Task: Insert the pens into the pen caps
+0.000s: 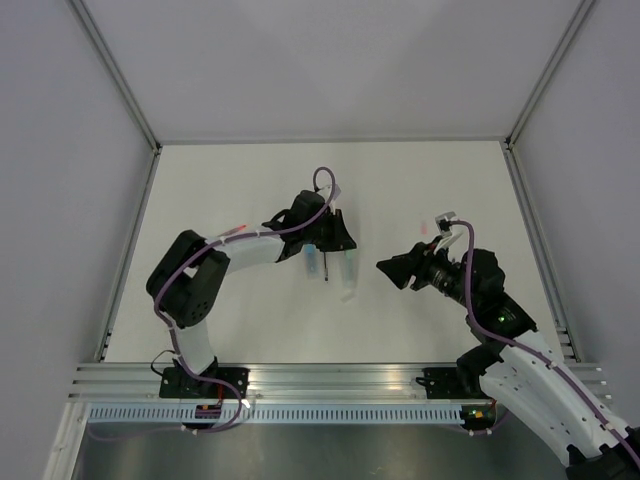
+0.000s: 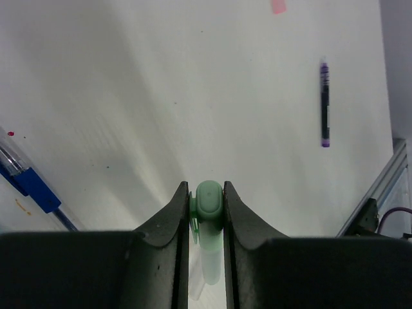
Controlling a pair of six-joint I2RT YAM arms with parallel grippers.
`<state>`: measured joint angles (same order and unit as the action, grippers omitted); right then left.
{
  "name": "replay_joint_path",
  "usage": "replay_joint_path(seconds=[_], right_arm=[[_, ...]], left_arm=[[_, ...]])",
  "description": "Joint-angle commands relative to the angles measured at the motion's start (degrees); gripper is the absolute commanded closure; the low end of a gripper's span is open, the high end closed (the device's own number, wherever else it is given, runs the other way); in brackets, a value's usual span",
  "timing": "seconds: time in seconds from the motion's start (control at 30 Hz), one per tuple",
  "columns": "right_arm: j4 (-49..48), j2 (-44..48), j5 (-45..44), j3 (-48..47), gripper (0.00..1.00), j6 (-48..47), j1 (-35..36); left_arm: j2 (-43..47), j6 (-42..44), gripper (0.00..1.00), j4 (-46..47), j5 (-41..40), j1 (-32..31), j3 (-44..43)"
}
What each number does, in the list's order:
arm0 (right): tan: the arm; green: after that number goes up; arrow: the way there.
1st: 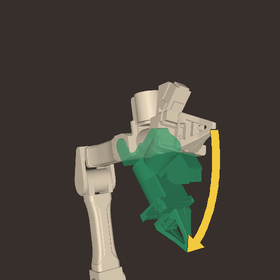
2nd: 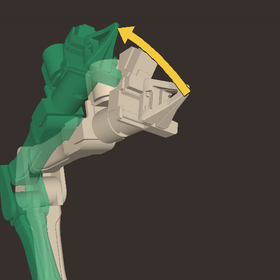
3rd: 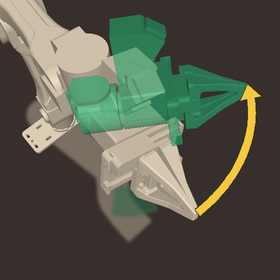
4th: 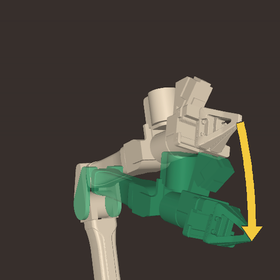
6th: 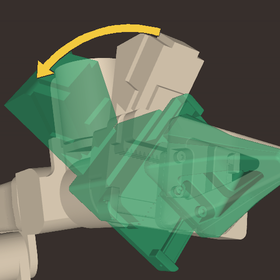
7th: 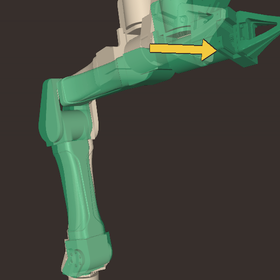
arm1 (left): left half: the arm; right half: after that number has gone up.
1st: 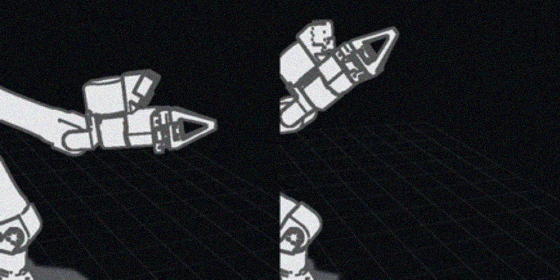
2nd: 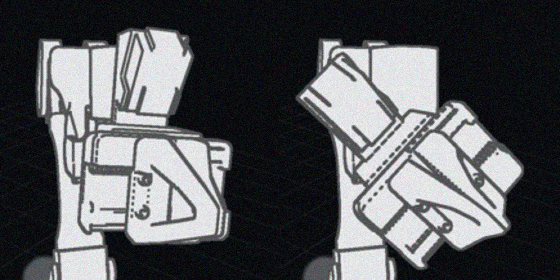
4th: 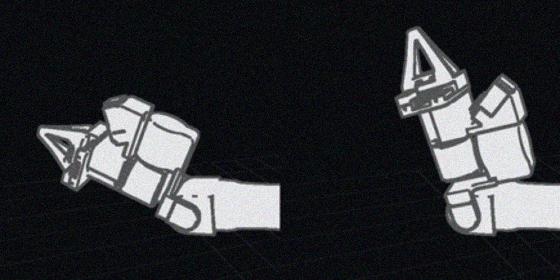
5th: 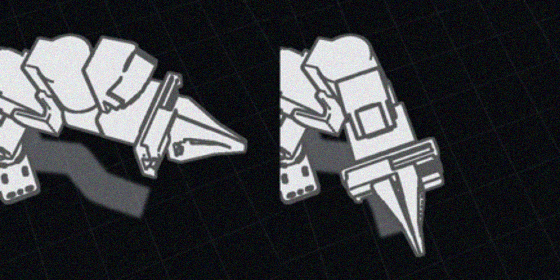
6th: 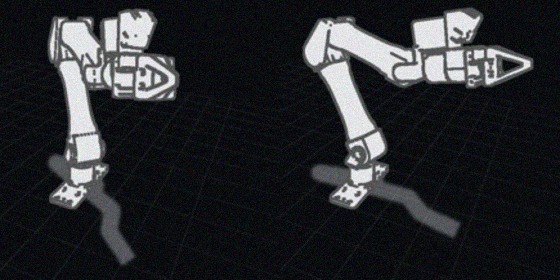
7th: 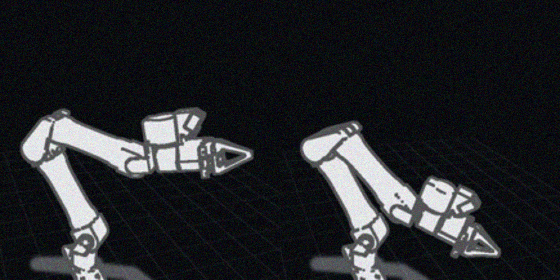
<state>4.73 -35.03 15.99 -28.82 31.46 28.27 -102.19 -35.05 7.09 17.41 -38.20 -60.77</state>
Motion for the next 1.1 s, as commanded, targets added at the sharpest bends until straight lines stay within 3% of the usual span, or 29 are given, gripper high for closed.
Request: replay_joint_path(seconds=[0.0,0.3,0.43,0.77,0.9,1.07], right_arm=[[1.06,1.27,-1.05,-1.33,0.38,-1.23,-0.15],[1.95,3.47,-2.28,-1.15,0.38,-1.67,-0.15],[2.47,2.86,-2.54,-1.5,0.37,-2.11,-0.15],[4.94,1.45,-8.42,-3.17,0.37,-3.25,-0.23],[11.23,-3.71,-20.88,-5.63,0.38,-3.43,-0.23],[24.15,-12.32,-49.26,-12.47,0.37,0.79,-0.23]], left_arm=[[-3.8,0.33,0.98,-1.91,-0.88,0.22,-4.61],[-9.95,2.7,0.95,-4.72,-6.07,1.89,-8.66],[-11.71,3.23,0.76,-5.42,-6.85,2.95,-9.62],[-7.77,6.48,0.49,-6.74,-3.7,3.74,-9.8],[-2.06,7.71,0.4,-7.96,-1.16,3.74,-8.49],[11.8,8.15,0.38,-8.24,5.77,3.74,-3.13]])
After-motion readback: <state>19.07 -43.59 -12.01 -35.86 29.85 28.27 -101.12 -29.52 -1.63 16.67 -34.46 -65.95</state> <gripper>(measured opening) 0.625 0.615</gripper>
